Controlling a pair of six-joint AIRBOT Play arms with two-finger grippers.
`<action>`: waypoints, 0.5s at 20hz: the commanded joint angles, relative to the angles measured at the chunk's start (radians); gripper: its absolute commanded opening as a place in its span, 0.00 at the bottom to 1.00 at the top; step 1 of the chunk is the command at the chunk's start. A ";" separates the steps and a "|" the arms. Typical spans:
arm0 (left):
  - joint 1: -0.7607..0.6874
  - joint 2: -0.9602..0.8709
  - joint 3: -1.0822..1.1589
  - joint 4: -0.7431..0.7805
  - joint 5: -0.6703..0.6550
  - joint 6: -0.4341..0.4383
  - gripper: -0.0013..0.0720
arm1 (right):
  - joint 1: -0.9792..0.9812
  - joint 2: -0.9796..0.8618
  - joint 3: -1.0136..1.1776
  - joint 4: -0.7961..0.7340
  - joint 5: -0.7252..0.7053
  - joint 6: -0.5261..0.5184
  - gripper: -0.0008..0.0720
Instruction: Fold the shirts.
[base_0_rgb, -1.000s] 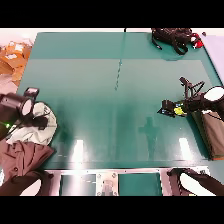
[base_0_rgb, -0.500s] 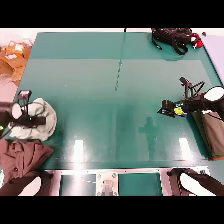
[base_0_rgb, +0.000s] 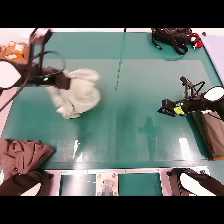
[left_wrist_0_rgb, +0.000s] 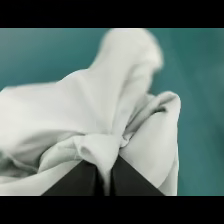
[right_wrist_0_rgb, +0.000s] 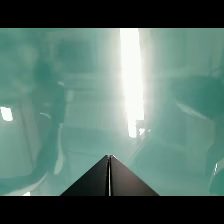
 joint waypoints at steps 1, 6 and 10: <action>-0.190 -0.033 0.065 -0.035 0.143 0.013 0.05 | 0.001 0.001 -0.001 0.013 -0.011 0.001 0.03; -0.235 -0.262 0.065 -0.160 0.115 0.016 0.60 | 0.001 0.001 -0.001 0.037 -0.027 0.001 0.03; -0.185 -0.354 0.070 -0.162 0.054 0.006 0.96 | 0.001 0.000 -0.001 0.044 -0.053 0.001 0.05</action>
